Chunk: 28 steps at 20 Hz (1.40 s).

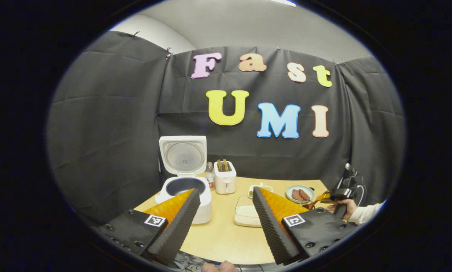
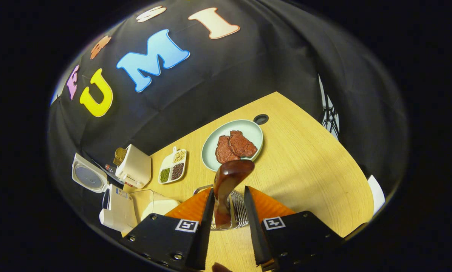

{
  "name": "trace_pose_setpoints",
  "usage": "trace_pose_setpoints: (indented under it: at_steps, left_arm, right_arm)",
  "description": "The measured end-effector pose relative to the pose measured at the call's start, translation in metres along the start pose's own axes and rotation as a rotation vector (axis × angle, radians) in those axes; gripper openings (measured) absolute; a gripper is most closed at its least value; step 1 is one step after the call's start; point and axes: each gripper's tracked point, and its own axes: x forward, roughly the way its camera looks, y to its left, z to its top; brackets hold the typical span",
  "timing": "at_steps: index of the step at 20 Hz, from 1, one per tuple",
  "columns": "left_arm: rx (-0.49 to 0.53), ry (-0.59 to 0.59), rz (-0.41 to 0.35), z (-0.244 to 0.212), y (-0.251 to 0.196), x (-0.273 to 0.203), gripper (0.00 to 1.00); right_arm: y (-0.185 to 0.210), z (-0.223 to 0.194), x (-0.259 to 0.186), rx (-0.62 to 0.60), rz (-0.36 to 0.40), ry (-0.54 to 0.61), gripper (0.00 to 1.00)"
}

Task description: Close the left gripper, press the button to open the rice cooker; take a wooden spoon from the chopstick holder with the right hand, scoop a spoonful of rice and pour it into the rice cooker, then put the wooden spoon back into the chopstick holder.

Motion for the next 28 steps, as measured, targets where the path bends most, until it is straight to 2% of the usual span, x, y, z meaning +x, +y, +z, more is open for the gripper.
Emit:
trace_pose_setpoints:
  at_steps: [2,5,6,7,9,10,11,14,17,19,21,24,28]
  left_arm:
    - [-0.010,-0.013,-0.007,0.004,0.004,0.003,0.94]
    - [-0.018,-0.032,-0.014,0.012,0.015,0.014,0.94]
    - [-0.029,-0.039,-0.018,0.012,0.020,0.017,0.94]
    - [-0.041,-0.045,-0.023,0.014,0.025,0.021,0.94]
    - [-0.064,-0.065,-0.038,0.019,0.037,0.029,0.94]
    - [-0.073,-0.074,-0.046,0.022,0.044,0.036,0.94]
    - [-0.077,-0.082,-0.054,0.025,0.053,0.042,0.94]
    - [-0.103,-0.117,-0.068,0.038,0.085,0.064,0.94]
    - [-0.162,-0.136,-0.074,0.044,0.119,0.090,0.94]
    - [-0.178,-0.154,-0.083,0.049,0.138,0.107,1.00]
    - [-0.174,-0.176,-0.095,0.057,0.152,0.129,1.00]
    - [-0.168,-0.223,-0.104,0.083,0.171,0.165,0.94]
    - [-0.208,-0.243,-0.102,0.112,0.187,0.224,0.96]
  right_arm:
    - [0.004,0.000,-0.019,-0.053,-0.008,-0.030,0.50]
    - [0.035,0.010,-0.059,-0.104,0.024,-0.132,0.59]
    - [0.049,0.013,-0.073,-0.121,0.042,-0.171,0.52]
    - [0.063,0.017,-0.086,-0.131,0.066,-0.210,0.62]
    - [0.090,0.014,-0.115,-0.160,0.094,-0.242,1.00]
    - [0.100,0.009,-0.113,-0.176,0.090,-0.237,0.99]
    - [0.109,0.007,-0.129,-0.192,0.089,-0.242,0.99]
    - [0.150,0.013,-0.166,-0.205,0.114,-0.326,0.99]
    - [0.186,-0.006,-0.193,-0.193,0.140,-0.339,0.99]
    - [0.208,-0.014,-0.206,-0.219,0.153,-0.373,0.99]
    - [0.223,-0.026,-0.213,-0.241,0.144,-0.390,0.99]
    - [0.245,-0.056,-0.219,-0.230,0.146,-0.335,0.99]
    - [0.261,-0.066,-0.230,-0.259,0.120,-0.359,0.99]
